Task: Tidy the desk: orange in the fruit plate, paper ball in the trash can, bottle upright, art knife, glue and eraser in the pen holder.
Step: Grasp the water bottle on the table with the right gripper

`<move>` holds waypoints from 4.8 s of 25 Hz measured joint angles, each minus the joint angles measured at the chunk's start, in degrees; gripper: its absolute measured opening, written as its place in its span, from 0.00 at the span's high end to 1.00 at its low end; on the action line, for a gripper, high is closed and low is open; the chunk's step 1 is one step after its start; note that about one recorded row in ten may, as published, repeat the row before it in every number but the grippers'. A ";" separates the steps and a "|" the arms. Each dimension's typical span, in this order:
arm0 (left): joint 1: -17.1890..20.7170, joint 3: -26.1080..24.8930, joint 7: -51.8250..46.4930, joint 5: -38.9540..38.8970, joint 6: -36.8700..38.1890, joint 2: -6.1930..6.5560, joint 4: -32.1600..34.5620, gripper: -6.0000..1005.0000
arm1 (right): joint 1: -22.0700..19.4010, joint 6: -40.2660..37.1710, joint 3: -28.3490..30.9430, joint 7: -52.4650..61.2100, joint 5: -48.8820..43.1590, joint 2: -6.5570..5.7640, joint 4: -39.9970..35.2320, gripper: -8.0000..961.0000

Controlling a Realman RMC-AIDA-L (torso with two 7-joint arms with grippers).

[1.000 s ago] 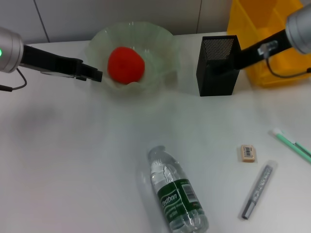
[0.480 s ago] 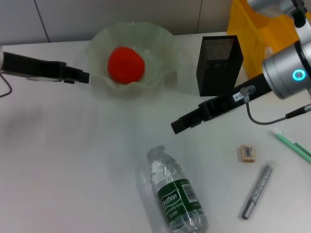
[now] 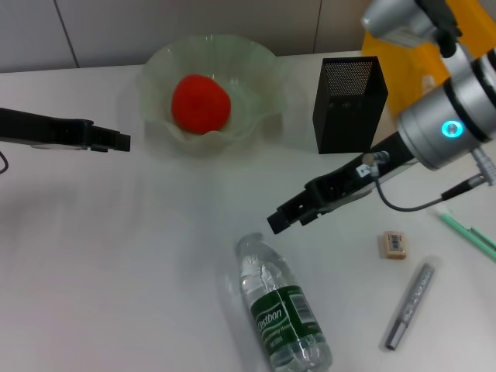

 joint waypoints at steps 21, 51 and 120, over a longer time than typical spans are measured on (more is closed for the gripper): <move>-0.67 0.00 1.38 0.08 -0.27 0.21 -0.46 0.54 | 9.27 10.63 0.46 -0.86 -3.59 -0.57 17.88 0.36; 0.33 -2.72 5.00 -0.02 -0.93 -0.18 -0.46 0.54 | 15.04 16.35 -0.91 -1.66 -3.68 -0.25 30.25 0.36; 3.18 -2.81 5.54 -1.78 -1.55 -0.24 -0.46 0.55 | 16.68 21.34 -2.16 -5.47 -1.72 0.25 35.57 0.54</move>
